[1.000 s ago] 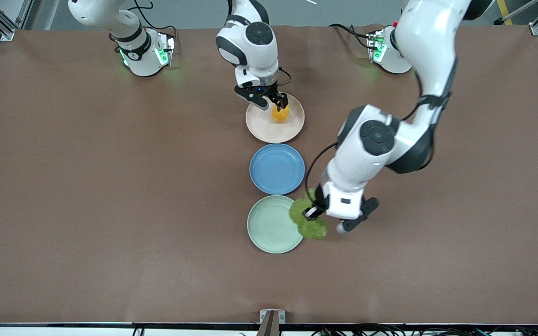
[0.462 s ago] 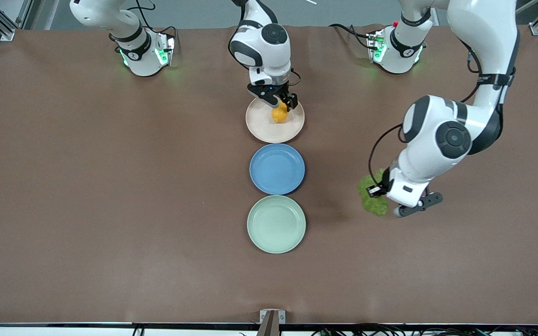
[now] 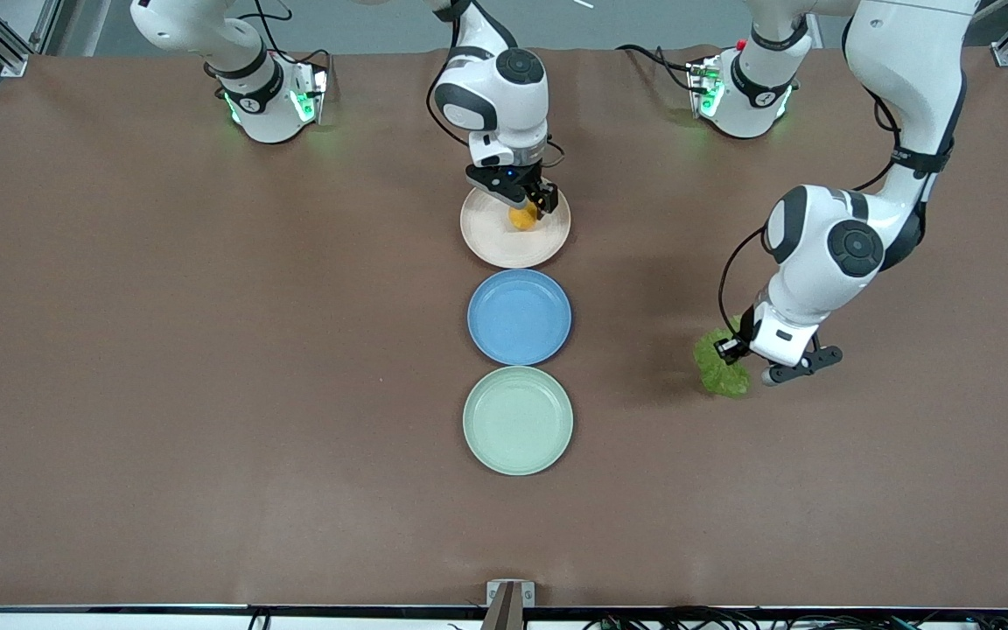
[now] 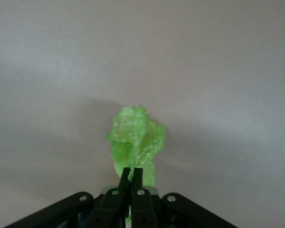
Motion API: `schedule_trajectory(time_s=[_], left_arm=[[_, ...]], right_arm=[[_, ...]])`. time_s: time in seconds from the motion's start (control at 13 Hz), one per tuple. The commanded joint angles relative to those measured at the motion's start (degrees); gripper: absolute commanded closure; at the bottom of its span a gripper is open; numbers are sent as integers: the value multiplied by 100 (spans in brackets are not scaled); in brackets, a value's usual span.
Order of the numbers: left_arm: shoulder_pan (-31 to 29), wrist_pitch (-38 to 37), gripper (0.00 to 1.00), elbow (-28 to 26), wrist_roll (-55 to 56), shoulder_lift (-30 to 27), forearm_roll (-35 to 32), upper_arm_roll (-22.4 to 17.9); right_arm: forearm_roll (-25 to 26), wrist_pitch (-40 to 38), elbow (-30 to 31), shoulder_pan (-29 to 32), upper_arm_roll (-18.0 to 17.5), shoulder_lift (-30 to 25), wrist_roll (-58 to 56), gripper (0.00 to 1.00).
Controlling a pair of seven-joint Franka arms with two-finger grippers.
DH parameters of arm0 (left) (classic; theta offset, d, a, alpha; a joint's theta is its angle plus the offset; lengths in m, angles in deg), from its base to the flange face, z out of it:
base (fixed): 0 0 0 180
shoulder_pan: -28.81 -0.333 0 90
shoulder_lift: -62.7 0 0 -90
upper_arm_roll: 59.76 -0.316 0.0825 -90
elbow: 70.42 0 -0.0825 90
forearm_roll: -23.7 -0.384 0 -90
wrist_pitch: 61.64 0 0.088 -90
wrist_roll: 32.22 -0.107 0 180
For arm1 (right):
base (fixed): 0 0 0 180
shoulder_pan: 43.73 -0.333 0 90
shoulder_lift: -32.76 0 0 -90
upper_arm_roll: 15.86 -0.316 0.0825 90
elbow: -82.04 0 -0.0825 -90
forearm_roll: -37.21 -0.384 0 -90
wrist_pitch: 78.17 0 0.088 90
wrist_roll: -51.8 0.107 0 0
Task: Pick lemon and lettuce from plates
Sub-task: 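Set the lettuce down with the left gripper while the right gripper lifts the lemon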
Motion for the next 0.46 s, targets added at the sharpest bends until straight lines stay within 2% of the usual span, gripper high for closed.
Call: schedule_trajectory(time_s=[0.0, 0.15, 0.23, 0.31, 0.38], left_arm=[[-245, 150, 99, -434, -540, -181, -27, 80], [-342, 150, 92, -540, -935, -147, -27, 71], [-395, 141, 87, -540, -1172, -120, -27, 71], [-447, 133, 80, -575, -1409, -111, -27, 71], [-491, 115, 77, -575, -1542, -120, -35, 71]], right_arm=[[258, 12, -42, 7, -6, 89, 154, 10], [346, 12, -51, -28, -6, 150, 154, 15], [346, 29, -42, -37, -6, 168, 154, 23], [372, 38, -51, -37, -6, 168, 154, 42], [390, 38, -51, -20, -6, 168, 154, 55]])
